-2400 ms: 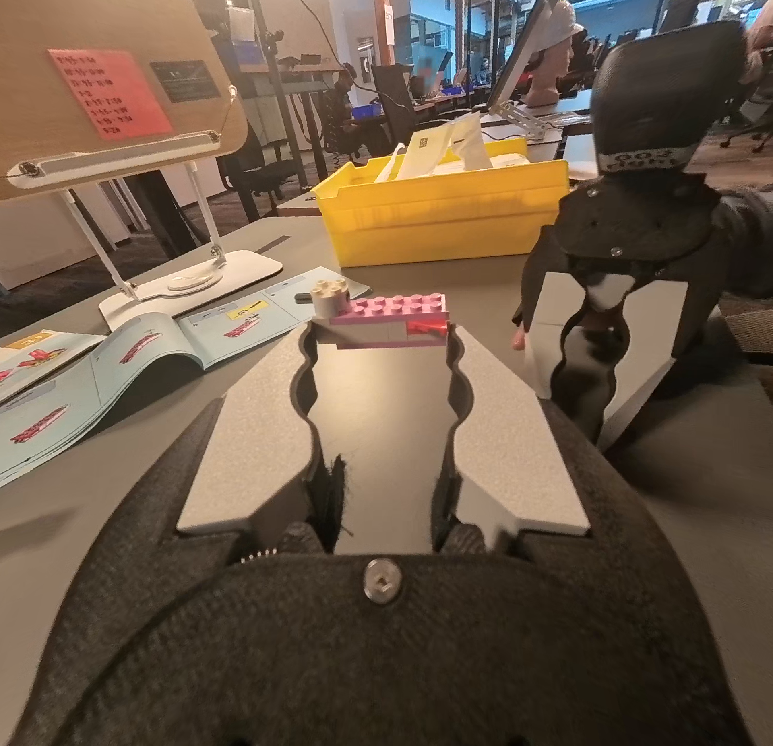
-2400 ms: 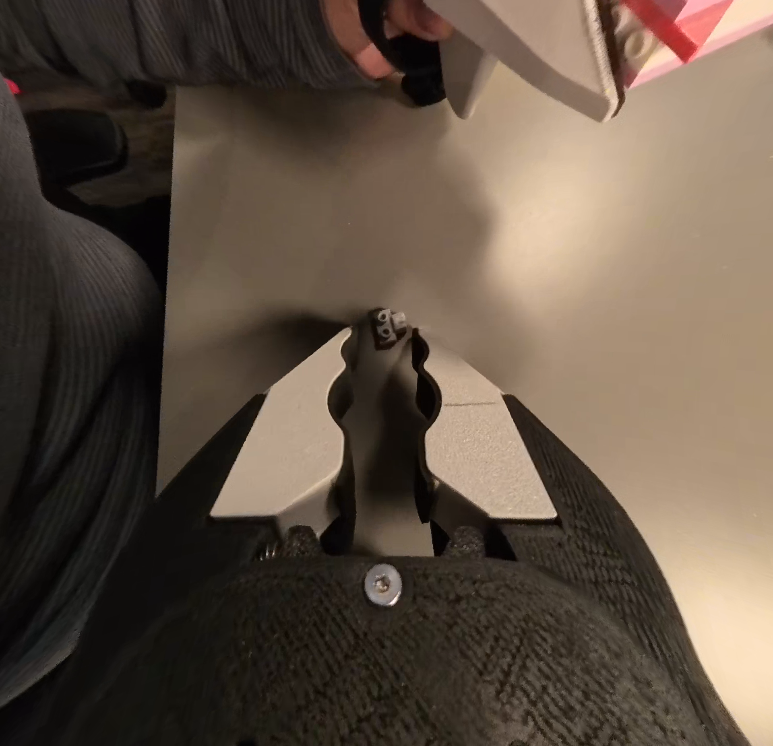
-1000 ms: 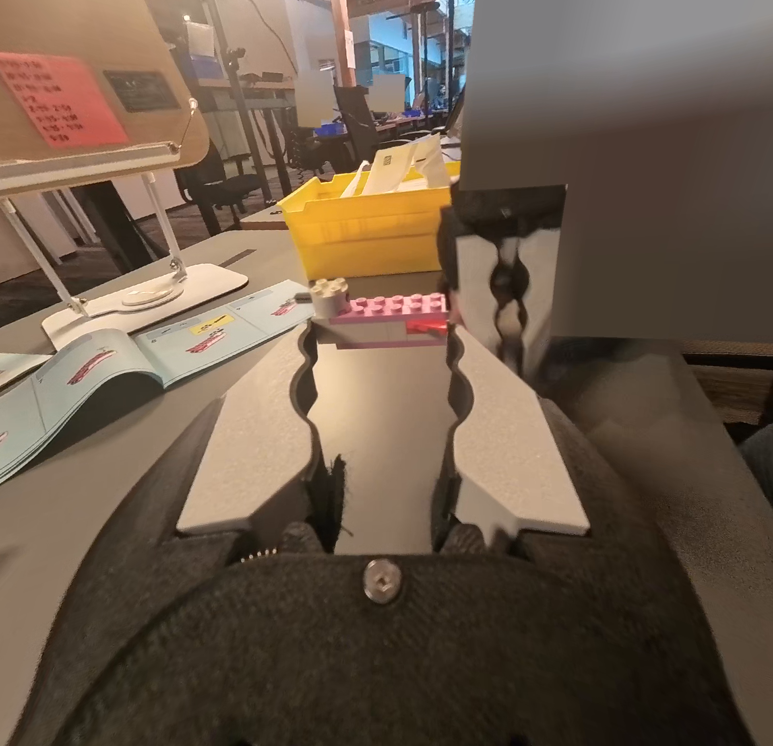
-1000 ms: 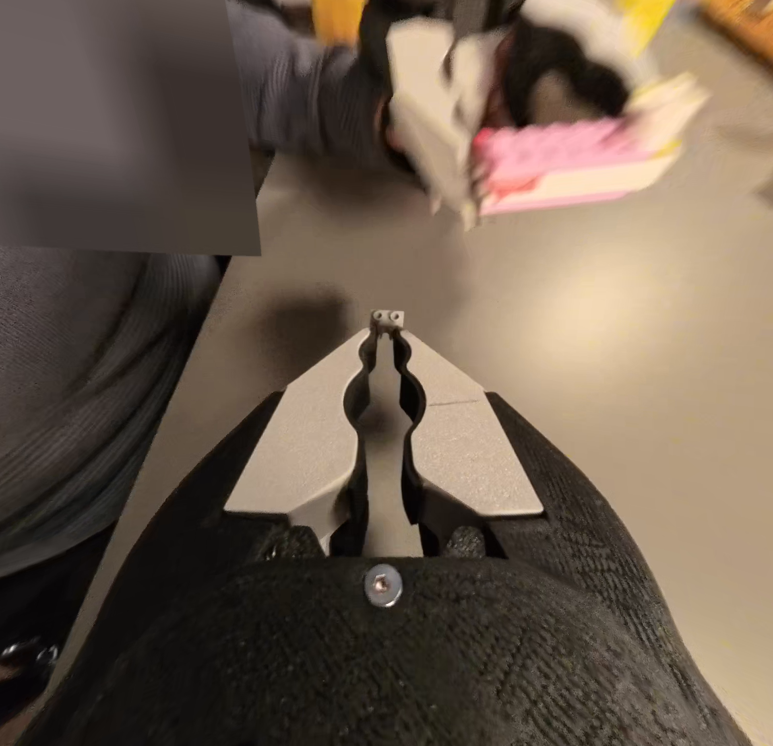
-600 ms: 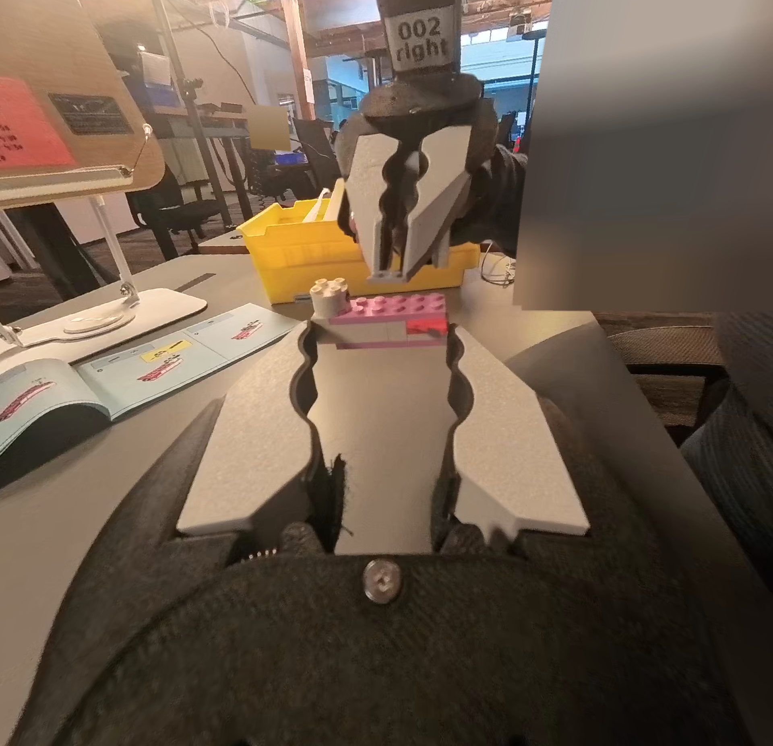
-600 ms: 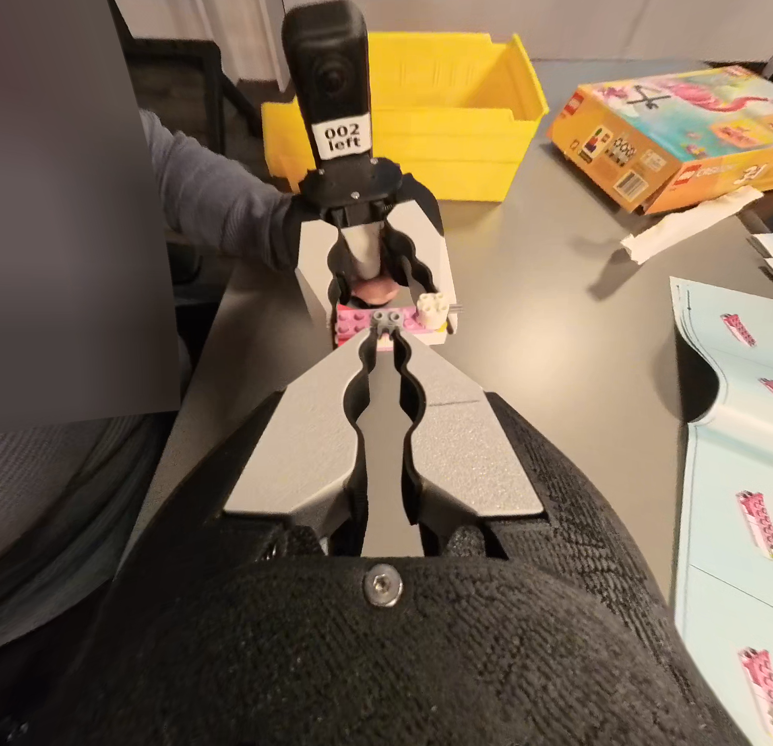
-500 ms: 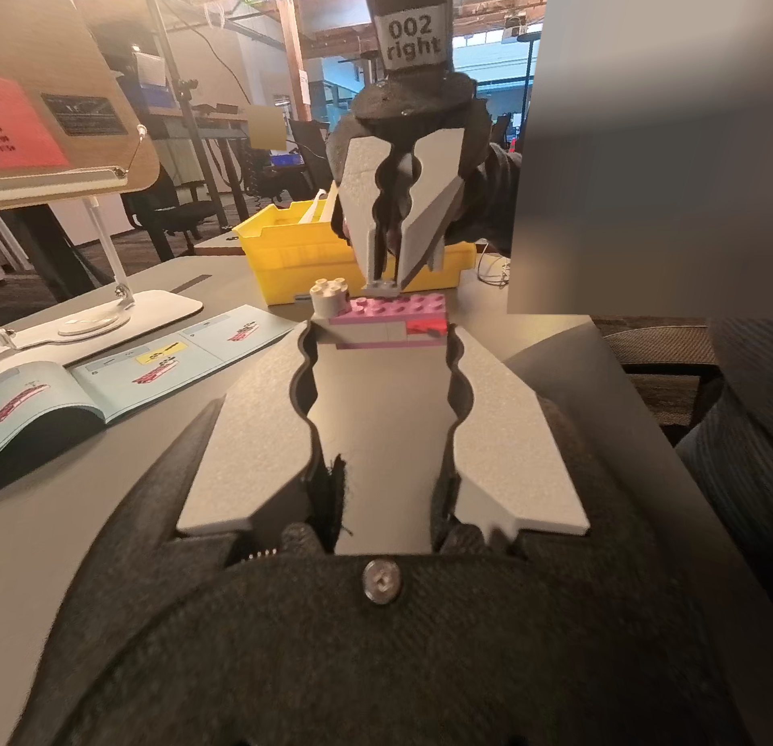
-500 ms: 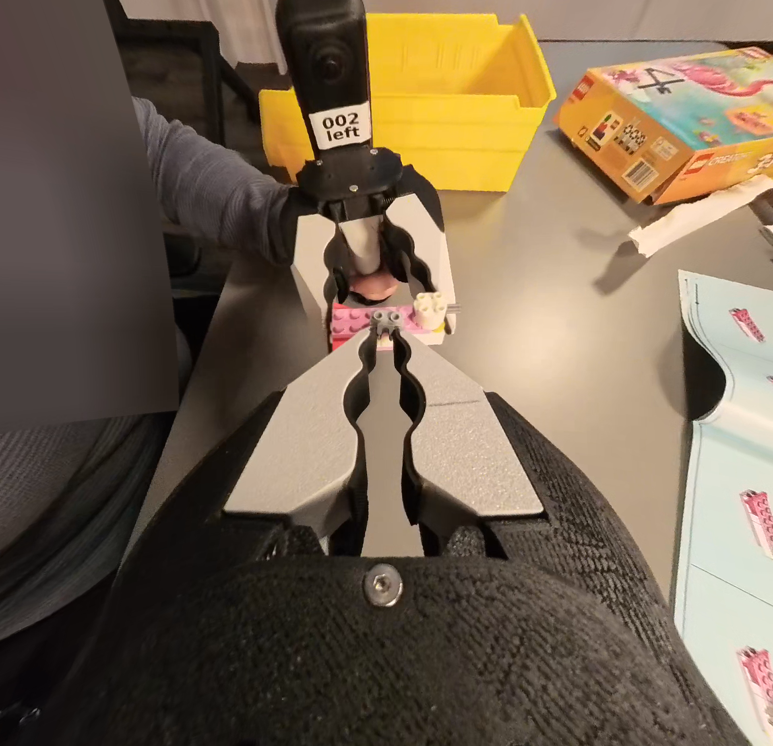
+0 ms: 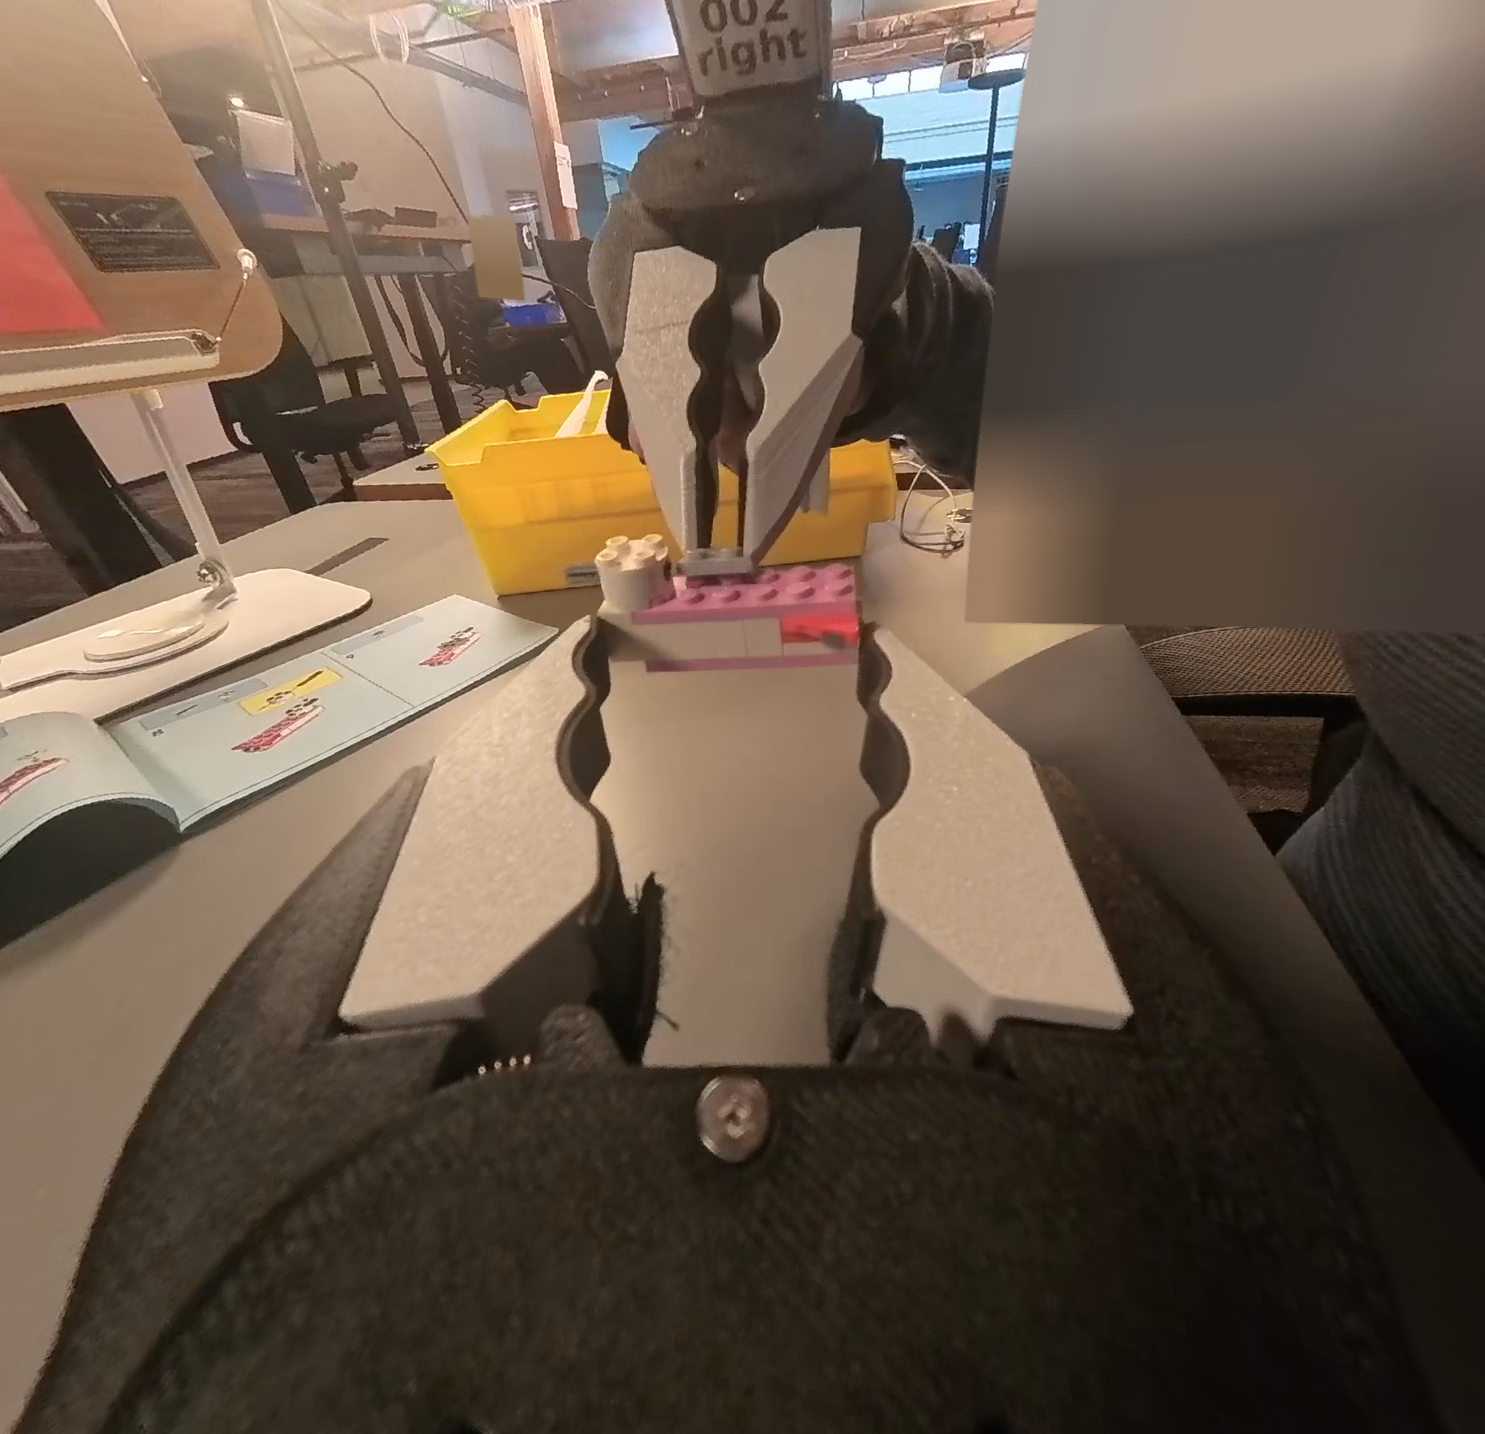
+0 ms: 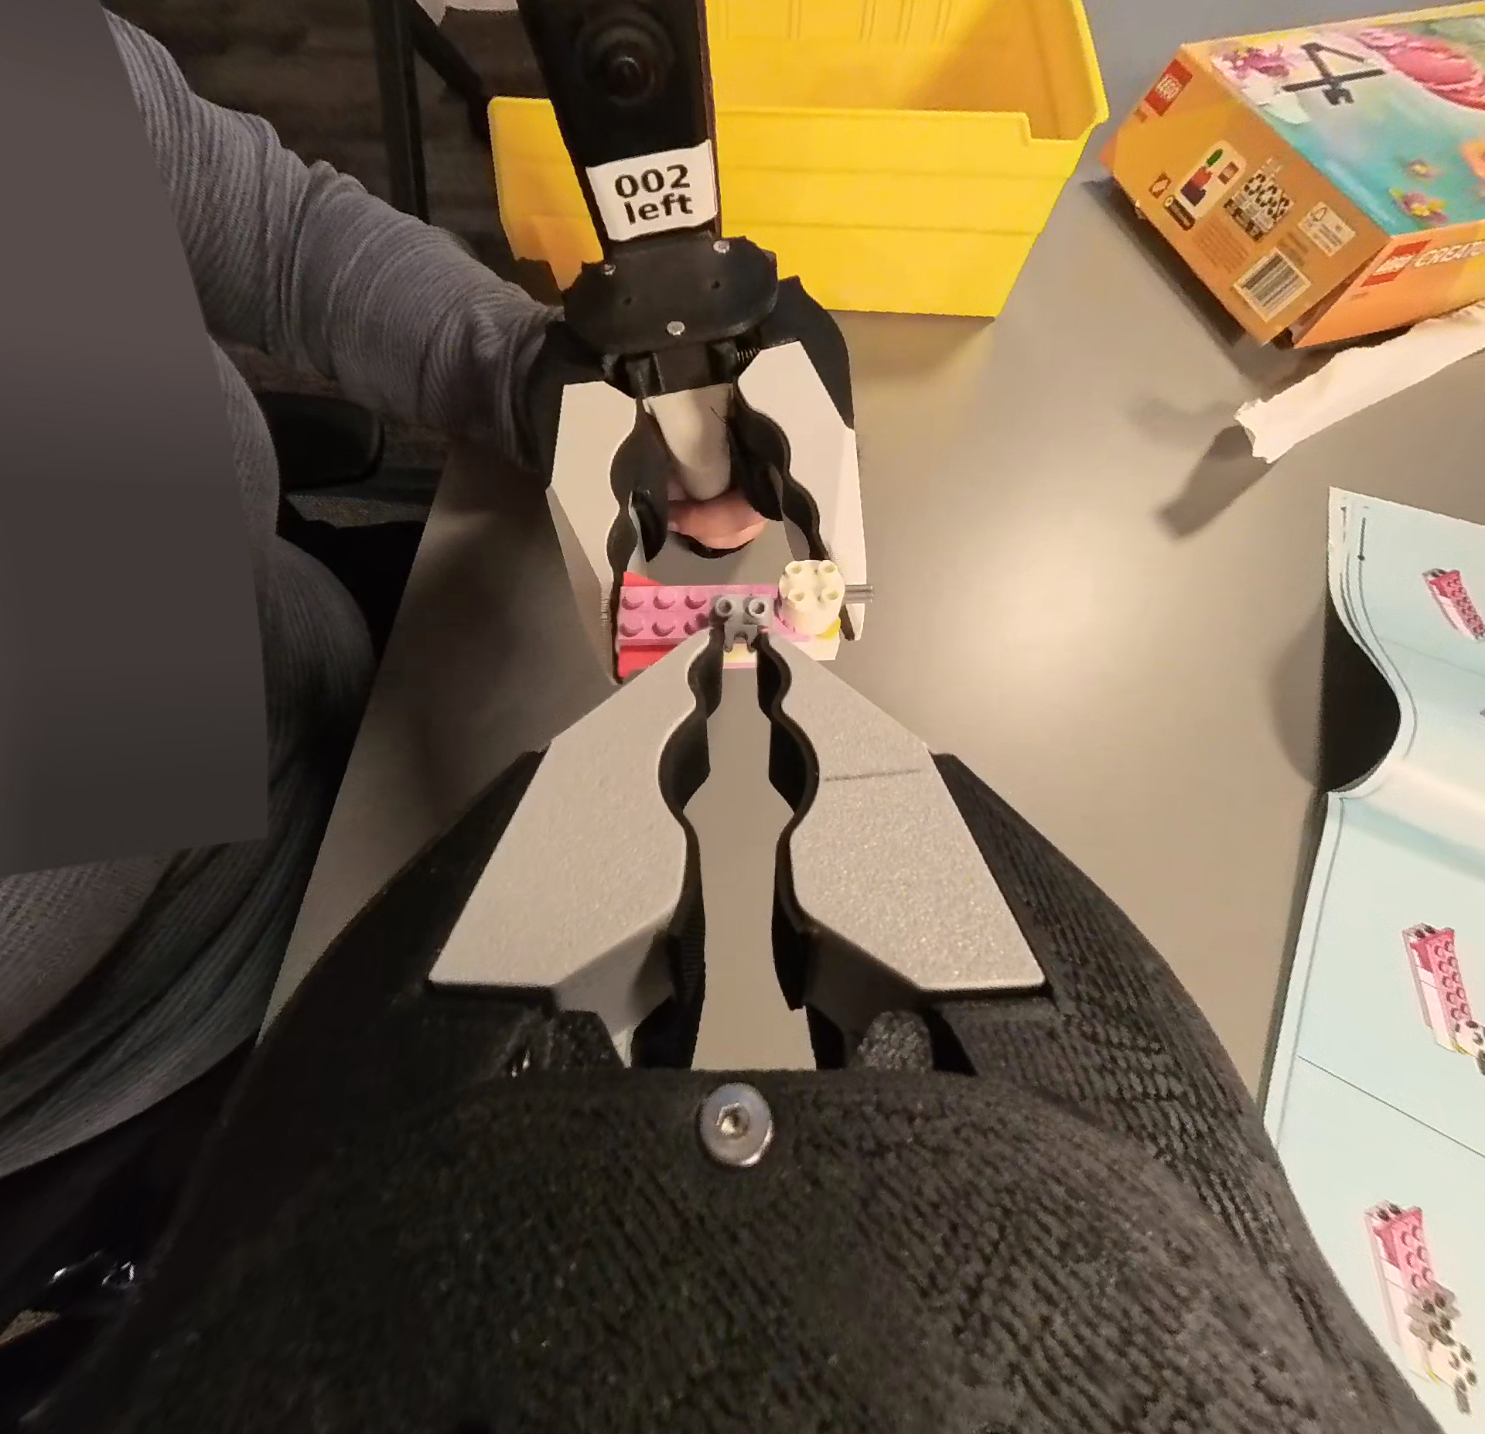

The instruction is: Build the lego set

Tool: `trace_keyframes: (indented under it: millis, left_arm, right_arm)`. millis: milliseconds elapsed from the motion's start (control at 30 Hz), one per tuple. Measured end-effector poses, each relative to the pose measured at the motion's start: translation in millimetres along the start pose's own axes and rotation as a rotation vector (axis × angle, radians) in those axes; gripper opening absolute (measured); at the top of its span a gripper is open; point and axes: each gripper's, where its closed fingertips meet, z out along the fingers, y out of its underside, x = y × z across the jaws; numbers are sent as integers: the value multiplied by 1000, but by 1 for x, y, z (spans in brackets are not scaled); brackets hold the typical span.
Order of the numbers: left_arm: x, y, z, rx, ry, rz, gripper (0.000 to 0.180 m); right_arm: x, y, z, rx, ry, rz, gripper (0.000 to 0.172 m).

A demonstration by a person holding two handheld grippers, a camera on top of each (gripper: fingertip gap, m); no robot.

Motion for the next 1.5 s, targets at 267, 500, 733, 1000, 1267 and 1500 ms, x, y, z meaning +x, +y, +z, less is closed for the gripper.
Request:
trace_keyframes:
  millis: [267,500,733,1000,1267,1500]
  left_arm:
    - [2,-2,-1,16,17,-10,62]
    - [-1,-1,-1,11,8,-29,62]
    - [-4,1,0,1,5,-68,62]
    - [-5,1,-1,0,11,-97,62]
    - [-4,1,-1,2,27,-125,62]
    - [3,-6,-4,58,116,-226,61]
  right_arm:
    - [-2,-1,0,6,-2,-7,8]
    - [-5,-9,-11,83,91,-178,45]
    - [-9,-3,-1,-37,478,-763,69]
    - [-2,14,17,-231,596,-1001,69]
    - [7,16,20,-254,643,-1049,49]
    - [6,5,12,-174,676,-1049,22]
